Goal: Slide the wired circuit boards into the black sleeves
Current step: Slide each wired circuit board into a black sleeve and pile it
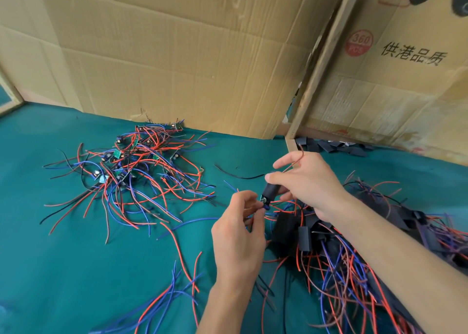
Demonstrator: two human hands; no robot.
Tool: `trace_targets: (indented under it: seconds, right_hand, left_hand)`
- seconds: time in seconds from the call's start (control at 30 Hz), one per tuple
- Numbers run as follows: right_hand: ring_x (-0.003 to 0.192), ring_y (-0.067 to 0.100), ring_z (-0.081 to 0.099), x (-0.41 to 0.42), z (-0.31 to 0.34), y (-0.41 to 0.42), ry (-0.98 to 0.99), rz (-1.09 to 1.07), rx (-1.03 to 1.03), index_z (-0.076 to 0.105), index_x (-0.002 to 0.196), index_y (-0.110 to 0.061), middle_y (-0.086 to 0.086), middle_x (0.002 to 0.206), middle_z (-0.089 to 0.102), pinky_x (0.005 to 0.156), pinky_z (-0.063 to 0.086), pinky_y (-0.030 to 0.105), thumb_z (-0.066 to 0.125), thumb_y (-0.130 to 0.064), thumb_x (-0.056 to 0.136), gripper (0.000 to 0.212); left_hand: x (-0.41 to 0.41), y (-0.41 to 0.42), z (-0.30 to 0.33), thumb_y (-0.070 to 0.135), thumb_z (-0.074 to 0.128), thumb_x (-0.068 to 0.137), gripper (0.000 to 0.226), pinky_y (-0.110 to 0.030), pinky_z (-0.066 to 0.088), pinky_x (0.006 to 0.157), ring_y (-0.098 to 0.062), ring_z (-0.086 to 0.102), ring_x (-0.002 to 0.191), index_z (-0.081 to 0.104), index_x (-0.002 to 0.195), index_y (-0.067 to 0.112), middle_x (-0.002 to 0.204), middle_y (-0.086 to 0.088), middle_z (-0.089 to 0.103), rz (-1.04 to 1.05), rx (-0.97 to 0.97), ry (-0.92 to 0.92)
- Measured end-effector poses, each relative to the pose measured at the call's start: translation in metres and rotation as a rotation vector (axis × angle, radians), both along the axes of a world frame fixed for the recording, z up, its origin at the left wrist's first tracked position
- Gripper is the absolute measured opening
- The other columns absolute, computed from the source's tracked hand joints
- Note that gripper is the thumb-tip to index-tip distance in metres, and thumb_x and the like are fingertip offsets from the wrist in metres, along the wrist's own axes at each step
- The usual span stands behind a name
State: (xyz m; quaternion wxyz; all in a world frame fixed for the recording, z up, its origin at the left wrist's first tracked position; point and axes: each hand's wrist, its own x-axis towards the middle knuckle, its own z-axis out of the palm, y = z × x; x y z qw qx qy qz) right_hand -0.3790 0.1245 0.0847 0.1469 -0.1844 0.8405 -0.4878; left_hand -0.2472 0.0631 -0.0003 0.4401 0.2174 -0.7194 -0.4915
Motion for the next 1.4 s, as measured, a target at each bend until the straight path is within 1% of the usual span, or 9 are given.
trace_targets:
  seconds: [0.13, 0.27, 0.4, 0.53, 0.7, 1.0, 1.2, 1.3, 1.4]
  right_hand:
    - [0.064, 0.028, 0.075, 0.001, -0.001, 0.000, -0.130, -0.052, -0.119, 0.066, 0.100, -0.006, 0.021, 0.084, 0.074, 0.058, 0.061, 0.037, 0.088, -0.007, 0.074, 0.034]
    - [0.070, 0.032, 0.077, 0.002, -0.001, 0.002, -0.146, -0.052, -0.114, 0.065, 0.100, -0.005, 0.025, 0.087, 0.074, 0.060, 0.062, 0.040, 0.085, -0.003, 0.076, 0.031]
    - [0.066, 0.033, 0.077, -0.004, 0.003, 0.005, -0.124, -0.038, -0.090, 0.066, 0.102, -0.006, 0.018, 0.076, 0.073, 0.064, 0.064, 0.047, 0.085, -0.001, 0.075, 0.033]
    - [0.067, 0.032, 0.077, -0.003, 0.002, 0.004, -0.118, -0.021, -0.070, 0.068, 0.101, -0.007, 0.014, 0.071, 0.071, 0.065, 0.065, 0.047, 0.084, 0.000, 0.076, 0.031]
    - [0.069, 0.034, 0.077, 0.001, -0.002, 0.008, -0.109, -0.044, -0.081, 0.067, 0.101, -0.008, 0.025, 0.091, 0.070, 0.065, 0.064, 0.045, 0.086, -0.002, 0.077, 0.031]
    - [0.084, 0.036, 0.076, 0.014, -0.005, 0.005, -0.152, 0.025, -0.022, 0.067, 0.097, -0.015, 0.026, 0.100, 0.071, 0.064, 0.064, 0.044, 0.088, -0.012, 0.069, 0.035]
    - [0.061, 0.023, 0.074, 0.015, 0.002, 0.005, -0.164, 0.084, 0.038, 0.067, 0.101, -0.010, 0.013, 0.073, 0.076, 0.047, 0.053, 0.028, 0.087, -0.011, 0.073, 0.035]
    - [0.049, 0.018, 0.065, -0.001, 0.021, 0.015, -0.008, 0.082, 0.220, 0.068, 0.101, -0.016, 0.005, 0.064, 0.072, 0.040, 0.043, 0.025, 0.087, -0.018, 0.070, 0.037]
    - [0.050, 0.014, 0.068, -0.013, 0.048, 0.020, 0.227, 0.263, 0.739, 0.068, 0.098, -0.027, -0.002, 0.064, 0.074, 0.045, 0.049, 0.024, 0.086, -0.049, 0.067, 0.043]
  left_hand:
    - [0.001, 0.002, -0.001, -0.002, 0.071, 0.084, 0.050, -0.006, 0.047, 0.075, 0.008, 0.067, 0.088, 0.049, 0.100, 0.040, 0.088, 0.022, 0.070, 0.017, -0.093, -0.030]
    - [0.001, 0.003, -0.001, 0.000, 0.071, 0.084, 0.049, -0.023, 0.051, 0.078, 0.004, 0.067, 0.089, 0.047, 0.102, 0.040, 0.090, 0.023, 0.068, 0.031, -0.141, -0.058]
    - [0.000, 0.003, -0.003, 0.002, 0.071, 0.085, 0.049, -0.022, 0.048, 0.074, 0.000, 0.067, 0.087, 0.045, 0.102, 0.040, 0.091, 0.022, 0.067, 0.034, -0.198, -0.087]
    - [0.000, 0.001, -0.004, 0.003, 0.069, 0.086, 0.048, -0.027, 0.051, 0.076, -0.002, 0.067, 0.089, 0.044, 0.102, 0.041, 0.093, 0.021, 0.064, 0.020, -0.168, -0.116]
    - [-0.001, 0.002, -0.004, 0.002, 0.068, 0.086, 0.047, -0.030, 0.054, 0.078, 0.000, 0.067, 0.090, 0.044, 0.100, 0.040, 0.093, 0.018, 0.068, -0.005, -0.149, -0.120]
    - [0.000, 0.000, -0.003, 0.007, 0.073, 0.083, 0.047, -0.033, 0.057, 0.075, -0.001, 0.068, 0.080, 0.045, 0.097, 0.042, 0.090, 0.018, 0.068, 0.063, -0.033, -0.094]
    - [-0.001, 0.001, -0.001, 0.027, 0.072, 0.080, 0.030, -0.028, 0.053, 0.062, -0.004, 0.062, 0.067, 0.048, 0.094, 0.039, 0.076, 0.016, 0.062, 0.002, -0.022, -0.078]
    - [0.002, 0.005, 0.002, 0.042, 0.059, 0.088, 0.014, -0.031, 0.054, 0.062, -0.002, 0.063, 0.071, 0.053, 0.096, 0.032, 0.082, 0.016, 0.064, -0.090, -0.076, -0.041]
    - [0.002, 0.003, 0.002, 0.032, 0.055, 0.093, 0.008, -0.036, 0.053, 0.068, -0.006, 0.059, 0.075, 0.056, 0.091, 0.025, 0.082, 0.012, 0.062, -0.068, -0.139, -0.109]
